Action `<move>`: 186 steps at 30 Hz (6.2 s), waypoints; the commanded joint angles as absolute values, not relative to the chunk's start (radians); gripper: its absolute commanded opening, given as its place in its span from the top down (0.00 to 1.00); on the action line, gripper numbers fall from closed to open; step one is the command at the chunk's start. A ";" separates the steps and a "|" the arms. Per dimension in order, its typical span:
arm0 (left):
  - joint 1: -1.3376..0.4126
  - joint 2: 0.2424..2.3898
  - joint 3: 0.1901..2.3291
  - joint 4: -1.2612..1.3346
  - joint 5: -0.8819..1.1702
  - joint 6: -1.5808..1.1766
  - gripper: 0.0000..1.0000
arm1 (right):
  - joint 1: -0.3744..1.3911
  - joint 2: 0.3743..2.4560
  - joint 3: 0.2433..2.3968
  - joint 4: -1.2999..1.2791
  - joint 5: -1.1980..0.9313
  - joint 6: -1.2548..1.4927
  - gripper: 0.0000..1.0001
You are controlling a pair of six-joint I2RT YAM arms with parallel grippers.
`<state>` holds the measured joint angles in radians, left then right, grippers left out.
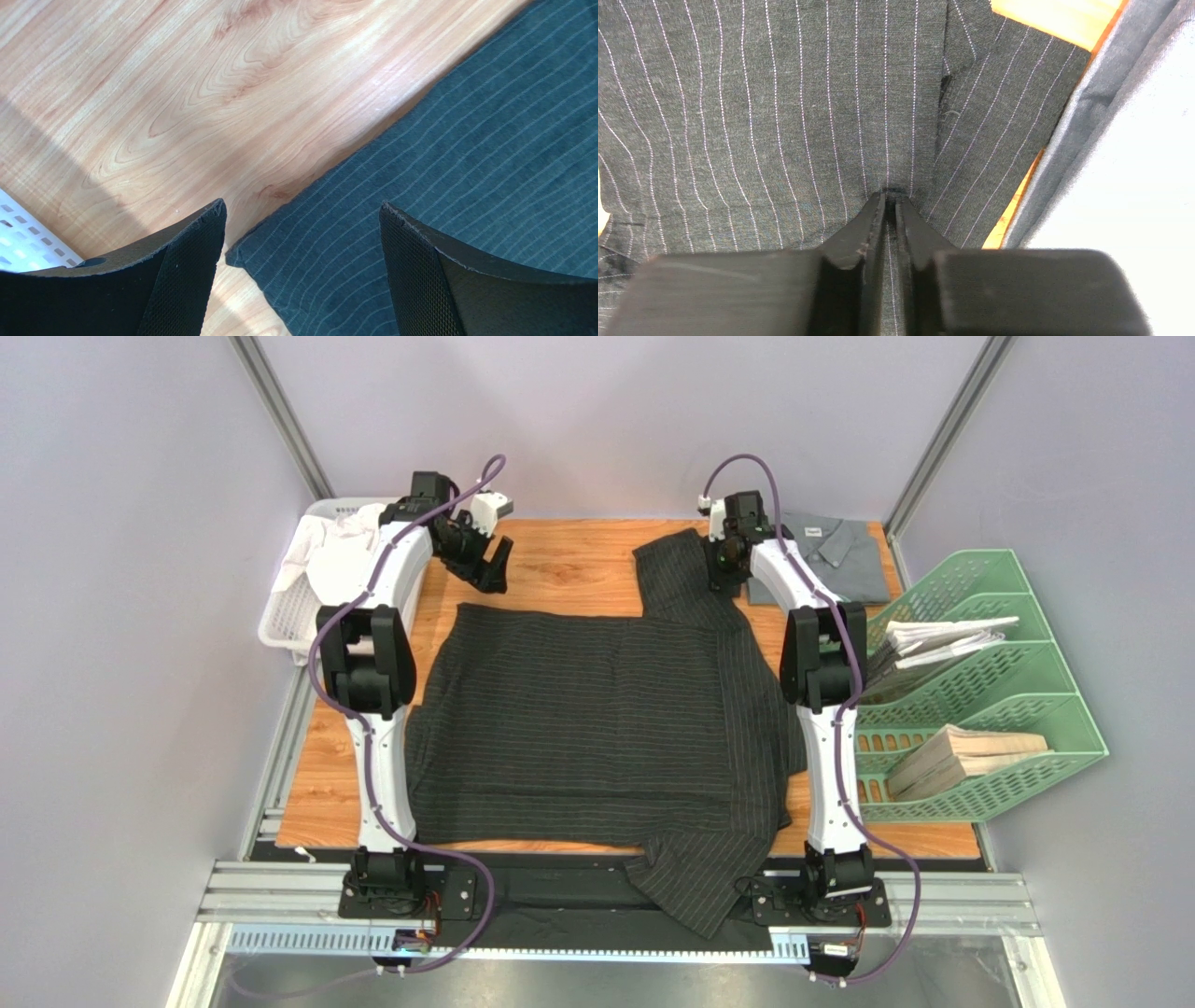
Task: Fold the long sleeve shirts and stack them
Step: Fold the shirt
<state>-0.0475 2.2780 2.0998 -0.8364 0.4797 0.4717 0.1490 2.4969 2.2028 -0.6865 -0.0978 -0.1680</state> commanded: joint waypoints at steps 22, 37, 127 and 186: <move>-0.021 2.442 2.253 -1.088 0.381 0.836 0.39 | 0.144 2.312 2.171 -0.661 -0.232 -0.141 1.00; -0.032 2.307 2.146 -0.913 0.230 0.802 1.00 | 0.143 2.303 2.175 -0.676 -0.189 -0.199 1.00; -0.025 1.569 1.424 -0.821 0.658 0.608 0.14 | 0.141 2.549 2.312 -0.575 -0.170 -0.110 0.15; -0.842 1.583 1.000 -0.270 0.738 0.653 0.26 | 0.207 1.454 1.032 -0.677 -0.676 0.038 0.59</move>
